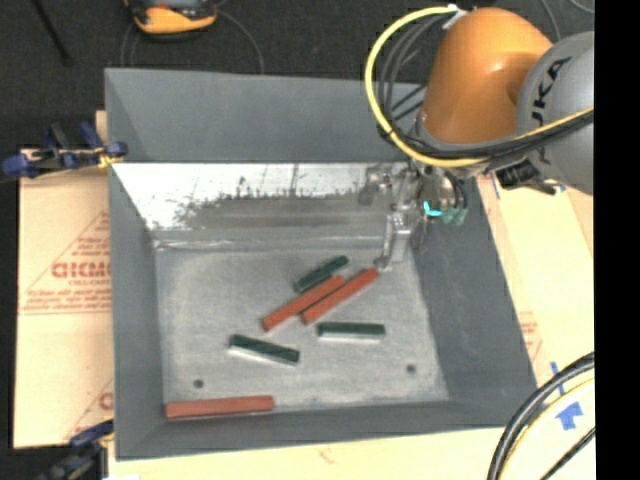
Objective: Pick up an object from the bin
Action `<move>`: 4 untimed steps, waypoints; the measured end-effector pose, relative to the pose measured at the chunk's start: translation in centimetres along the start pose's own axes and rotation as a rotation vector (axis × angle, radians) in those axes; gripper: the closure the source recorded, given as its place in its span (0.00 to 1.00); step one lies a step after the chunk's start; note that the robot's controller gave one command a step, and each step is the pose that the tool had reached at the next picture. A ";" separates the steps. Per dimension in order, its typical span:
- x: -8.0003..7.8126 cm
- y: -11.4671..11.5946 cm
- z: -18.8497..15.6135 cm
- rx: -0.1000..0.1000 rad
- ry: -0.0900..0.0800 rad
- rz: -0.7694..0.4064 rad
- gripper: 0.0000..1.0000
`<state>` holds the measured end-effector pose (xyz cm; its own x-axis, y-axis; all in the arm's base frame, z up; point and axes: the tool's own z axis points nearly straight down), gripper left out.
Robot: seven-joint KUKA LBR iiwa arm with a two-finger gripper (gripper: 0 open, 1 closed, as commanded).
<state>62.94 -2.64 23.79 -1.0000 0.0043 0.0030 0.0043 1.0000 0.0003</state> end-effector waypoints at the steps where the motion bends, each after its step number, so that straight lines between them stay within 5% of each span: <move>1: -0.1 0.0 -0.5 0.000 -0.009 0.000 0.00; 2: -0.4 0.0 2.7 0.002 -0.014 -0.076 0.00; 3: -0.2 -0.3 15.7 0.001 -0.016 -0.221 1.00; 4: 0.2 -0.3 16.5 0.001 -0.008 -0.222 0.00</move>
Offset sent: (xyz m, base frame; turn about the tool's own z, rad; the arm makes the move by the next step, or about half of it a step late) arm 0.0058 0.0032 -0.1542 -0.3235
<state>62.68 -2.94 7.29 -0.9764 -0.2159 -0.0054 -0.2159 0.9764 -0.0009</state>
